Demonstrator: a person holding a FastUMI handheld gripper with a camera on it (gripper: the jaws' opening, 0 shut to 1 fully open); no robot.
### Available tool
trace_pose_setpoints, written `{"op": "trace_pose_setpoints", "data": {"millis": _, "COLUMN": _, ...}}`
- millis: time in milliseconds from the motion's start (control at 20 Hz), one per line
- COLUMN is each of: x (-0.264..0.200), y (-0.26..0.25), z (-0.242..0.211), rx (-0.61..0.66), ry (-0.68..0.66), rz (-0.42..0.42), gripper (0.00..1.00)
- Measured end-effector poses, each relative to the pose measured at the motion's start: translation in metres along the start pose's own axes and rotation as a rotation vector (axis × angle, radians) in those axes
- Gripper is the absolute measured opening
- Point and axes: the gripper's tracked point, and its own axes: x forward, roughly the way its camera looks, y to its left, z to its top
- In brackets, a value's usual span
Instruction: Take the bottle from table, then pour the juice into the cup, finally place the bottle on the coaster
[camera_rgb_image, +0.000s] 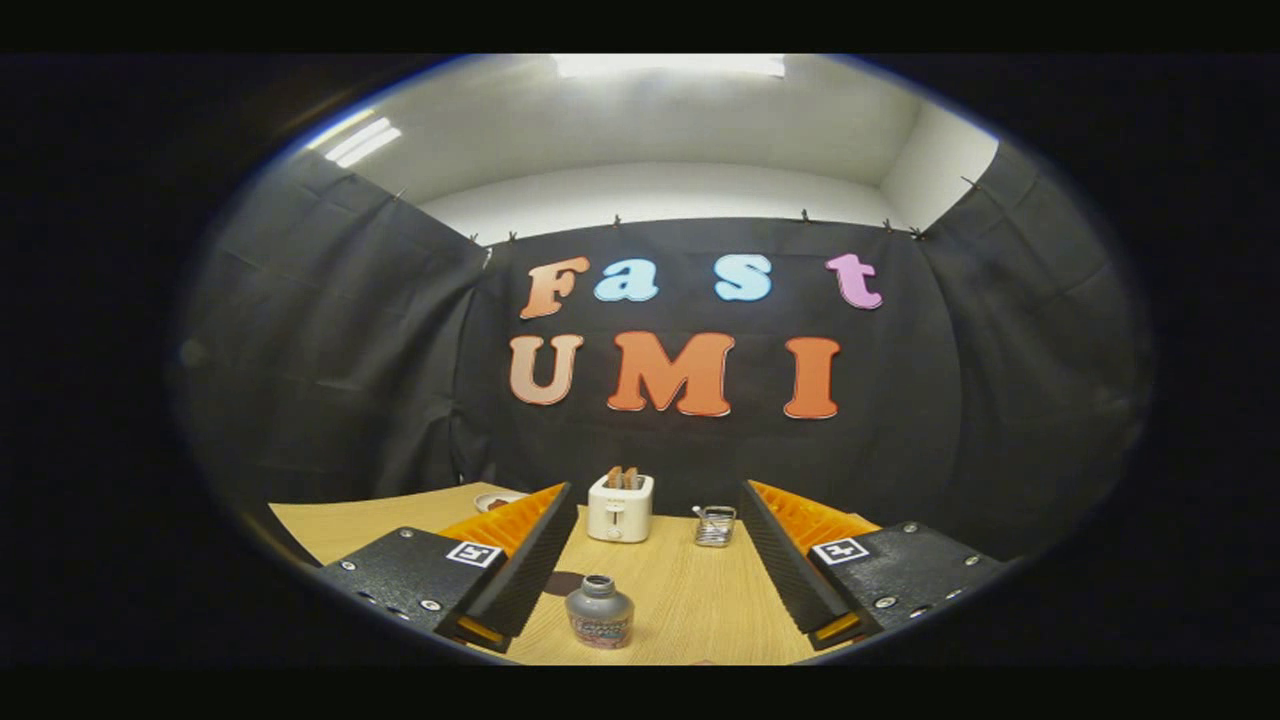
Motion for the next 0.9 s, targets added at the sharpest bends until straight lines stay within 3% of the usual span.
{"op": "trace_pose_setpoints", "data": {"millis": 700, "x": 0.001, "y": 0.001, "z": -0.006, "rx": 0.059, "ry": -0.001, "rz": 0.003, "gripper": 0.97}}
{"op": "trace_pose_setpoints", "data": {"millis": 900, "x": 0.002, "y": 0.008, "z": -0.026, "rx": 0.065, "ry": 0.025, "rz": 0.019, "gripper": 0.97}}
